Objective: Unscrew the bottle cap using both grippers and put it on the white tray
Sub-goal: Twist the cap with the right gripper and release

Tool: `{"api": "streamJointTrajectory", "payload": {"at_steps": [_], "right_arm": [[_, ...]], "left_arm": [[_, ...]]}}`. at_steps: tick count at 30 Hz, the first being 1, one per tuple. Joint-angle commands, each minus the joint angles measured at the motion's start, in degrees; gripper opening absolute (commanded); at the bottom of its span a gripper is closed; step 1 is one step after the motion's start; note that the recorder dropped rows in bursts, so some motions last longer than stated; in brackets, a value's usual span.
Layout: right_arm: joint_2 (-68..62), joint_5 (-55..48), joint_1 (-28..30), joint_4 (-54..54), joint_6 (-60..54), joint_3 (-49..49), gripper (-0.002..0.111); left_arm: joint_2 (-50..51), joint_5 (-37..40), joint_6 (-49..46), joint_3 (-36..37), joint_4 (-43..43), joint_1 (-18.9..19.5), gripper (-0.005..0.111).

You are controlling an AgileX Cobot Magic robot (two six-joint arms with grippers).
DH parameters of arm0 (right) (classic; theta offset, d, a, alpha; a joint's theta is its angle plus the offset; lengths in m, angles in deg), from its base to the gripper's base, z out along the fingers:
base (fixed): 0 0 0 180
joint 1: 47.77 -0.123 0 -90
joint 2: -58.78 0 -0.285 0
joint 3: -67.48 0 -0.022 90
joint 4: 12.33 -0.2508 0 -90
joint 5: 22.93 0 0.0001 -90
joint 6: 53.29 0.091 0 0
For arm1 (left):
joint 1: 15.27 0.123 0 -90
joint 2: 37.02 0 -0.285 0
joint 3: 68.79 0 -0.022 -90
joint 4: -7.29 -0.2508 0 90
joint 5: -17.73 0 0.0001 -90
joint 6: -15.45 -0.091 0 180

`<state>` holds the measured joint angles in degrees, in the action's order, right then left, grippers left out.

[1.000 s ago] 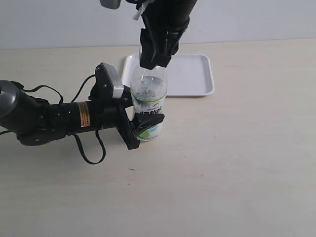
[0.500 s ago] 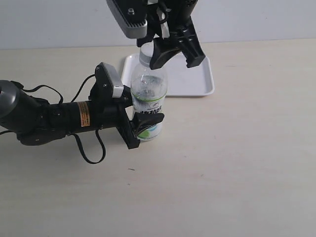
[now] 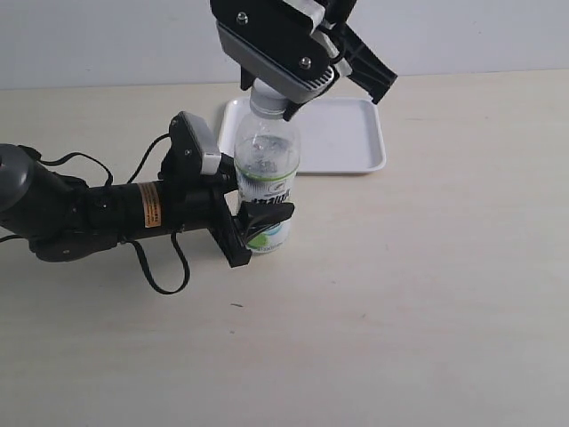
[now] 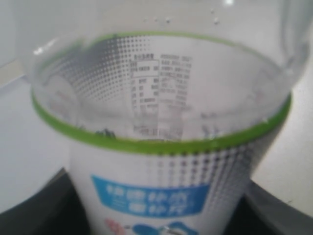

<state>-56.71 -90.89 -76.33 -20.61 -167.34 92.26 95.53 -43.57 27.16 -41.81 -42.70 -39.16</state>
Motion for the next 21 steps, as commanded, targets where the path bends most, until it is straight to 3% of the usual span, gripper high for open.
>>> {"api": "streamJointTrajectory", "payload": {"at_steps": [1, 12, 15, 18, 21], "right_arm": [[0.15, 2.13, 0.20, -0.51, -3.68, 0.17, 0.000], [0.34, 1.39, 0.20, -0.97, -4.64, 0.17, 0.003], [0.34, 1.39, 0.20, -0.82, -4.55, 0.17, 0.022], [0.34, 1.97, 0.20, -0.82, -4.35, 0.17, 0.051], [0.34, 2.09, 0.20, -1.07, 1.63, 0.17, 0.072]], "left_arm": [[-0.36, -0.50, 0.94, 0.11, -0.47, -0.13, 0.000], [-0.36, -0.50, 0.94, 0.11, -0.71, -0.13, 0.000], [-0.36, -0.50, 0.94, 0.11, -0.83, -0.13, 0.000], [-0.36, -0.50, 0.94, 0.11, -0.83, -0.13, 0.000], [-0.36, -0.50, 0.94, 0.11, -0.71, -0.13, 0.000]]}}
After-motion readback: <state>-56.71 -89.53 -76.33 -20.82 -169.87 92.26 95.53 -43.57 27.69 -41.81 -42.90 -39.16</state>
